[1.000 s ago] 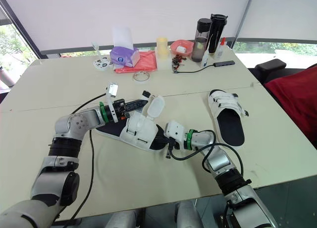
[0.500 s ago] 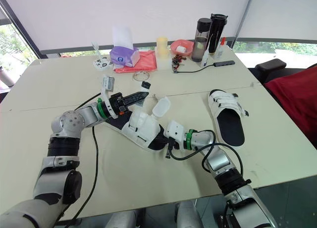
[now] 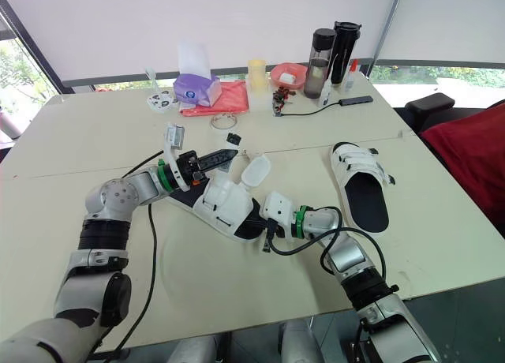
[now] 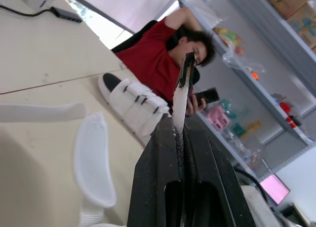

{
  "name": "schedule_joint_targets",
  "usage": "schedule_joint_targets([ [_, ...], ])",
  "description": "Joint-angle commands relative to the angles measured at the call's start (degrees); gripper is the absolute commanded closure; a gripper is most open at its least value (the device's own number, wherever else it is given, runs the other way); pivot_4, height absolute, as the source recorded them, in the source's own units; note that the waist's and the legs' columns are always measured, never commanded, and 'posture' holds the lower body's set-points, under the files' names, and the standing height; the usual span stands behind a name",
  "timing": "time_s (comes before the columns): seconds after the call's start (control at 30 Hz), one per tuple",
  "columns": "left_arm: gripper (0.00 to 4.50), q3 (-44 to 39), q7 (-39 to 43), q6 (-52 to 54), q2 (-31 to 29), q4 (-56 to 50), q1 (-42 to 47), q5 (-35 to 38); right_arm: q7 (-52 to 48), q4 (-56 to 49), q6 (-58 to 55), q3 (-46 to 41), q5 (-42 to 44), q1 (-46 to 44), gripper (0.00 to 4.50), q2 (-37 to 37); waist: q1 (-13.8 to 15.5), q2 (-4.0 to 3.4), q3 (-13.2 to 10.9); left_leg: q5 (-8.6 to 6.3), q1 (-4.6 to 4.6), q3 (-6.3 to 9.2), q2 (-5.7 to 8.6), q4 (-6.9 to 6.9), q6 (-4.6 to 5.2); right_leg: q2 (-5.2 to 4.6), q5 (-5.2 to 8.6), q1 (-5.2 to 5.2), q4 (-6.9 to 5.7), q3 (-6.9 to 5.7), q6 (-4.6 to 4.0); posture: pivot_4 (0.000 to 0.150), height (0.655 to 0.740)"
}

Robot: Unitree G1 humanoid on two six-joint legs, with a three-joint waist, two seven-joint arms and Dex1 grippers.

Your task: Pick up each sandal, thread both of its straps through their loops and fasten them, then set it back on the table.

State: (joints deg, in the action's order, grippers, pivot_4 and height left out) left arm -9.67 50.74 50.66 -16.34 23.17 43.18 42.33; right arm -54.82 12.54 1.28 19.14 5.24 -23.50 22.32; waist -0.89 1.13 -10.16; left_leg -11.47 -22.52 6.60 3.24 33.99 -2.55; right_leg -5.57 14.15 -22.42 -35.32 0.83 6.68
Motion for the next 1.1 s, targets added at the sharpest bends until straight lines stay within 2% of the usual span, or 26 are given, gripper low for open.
schedule_joint_targets([
  [0.03,4.44,1.3,0.3,-4.5,1.0,7.6,3.5,-3.9,-0.9,2.7,-2.8,3.3,-3.2,2.6,4.50,0.3,0.0,0.01,0.0,0.00,0.00,0.00,0.00,0.00,0.00,0.00,0.00,0.00,0.00,0.00,0.01,0.150,0.7400],
  [0.2,4.44,1.7,1.0,-9.1,1.8,16.7,6.7,-8.4,-0.7,2.7,-3.0,3.2,-3.3,2.6,4.50,0.2,0.0,0.01,0.0,0.00,0.00,0.00,0.01,0.00,0.00,0.00,-0.03,0.00,0.01,-0.01,0.12,0.150,0.7400],
  [0.23,3.90,1.7,1.0,-9.8,2.0,18.1,7.2,-9.0,-0.6,2.6,-3.0,3.2,-3.3,2.6,4.50,0.2,0.0,0.01,0.0,0.00,0.00,0.01,0.01,0.00,0.00,0.00,-0.07,0.01,0.00,-0.01,0.21,0.150,0.7400],
  [0.27,3.61,1.6,1.1,-10.2,2.1,19.3,7.7,-9.5,-0.6,2.5,-3.0,3.2,-3.3,2.7,4.50,0.2,0.0,0.01,0.0,0.00,0.00,0.01,0.01,0.00,0.00,0.00,-0.07,0.00,0.00,-0.02,0.23,0.150,0.7400],
  [0.5,0.10,0.1,1.3,-13.4,2.4,23.9,9.6,-11.3,-0.2,2.2,-3.2,3.3,-3.4,3.0,4.50,0.0,0.0,0.01,0.0,-0.01,0.00,0.02,0.01,-0.01,-0.01,0.00,-0.07,0.00,0.00,-0.02,0.30,0.150,0.7400],
  [0.67,0.04,-1.4,1.1,-14.9,1.7,24.7,10.5,-11.3,-0.2,2.1,-3.3,3.4,-3.4,3.1,4.50,-0.2,-0.2,0.01,0.0,-0.01,0.00,0.02,0.01,-0.01,-0.02,0.00,-0.06,0.00,0.00,-0.04,0.33,0.150,0.7400],
  [0.83,0.04,1.6,9.3,-10.7,-2.1,13.9,8.6,-10.5,-0.3,2.2,-3.2,3.4,-3.5,3.1,4.50,-0.3,-0.5,0.02,0.0,-0.03,-0.01,0.01,-0.01,-0.10,-0.04,0.01,-0.11,-0.09,-0.01,-0.04,0.29,0.150,0.7400],
  [0.97,0.04,10.7,17.5,-12.8,-6.5,9.7,8.1,-16.6,-0.5,2.5,-3.3,3.5,-3.5,2.6,4.50,-0.6,-0.4,0.00,0.0,-0.07,0.02,0.00,-0.01,-0.10,-0.12,0.02,-0.10,-0.04,-0.02,-0.03,0.30,0.150,0.7400],
  [1.1,0.04,18.3,22.5,-18.9,-10.3,13.1,10.7,-24.6,-0.8,3.0,-3.1,3.6,-3.6,2.2,4.50,-0.8,-0.5,0.00,0.0,-0.08,0.04,-0.02,-0.02,-0.09,-0.12,0.03,-0.09,-0.05,-0.02,-0.02,0.27,0.150,0.7400],
])
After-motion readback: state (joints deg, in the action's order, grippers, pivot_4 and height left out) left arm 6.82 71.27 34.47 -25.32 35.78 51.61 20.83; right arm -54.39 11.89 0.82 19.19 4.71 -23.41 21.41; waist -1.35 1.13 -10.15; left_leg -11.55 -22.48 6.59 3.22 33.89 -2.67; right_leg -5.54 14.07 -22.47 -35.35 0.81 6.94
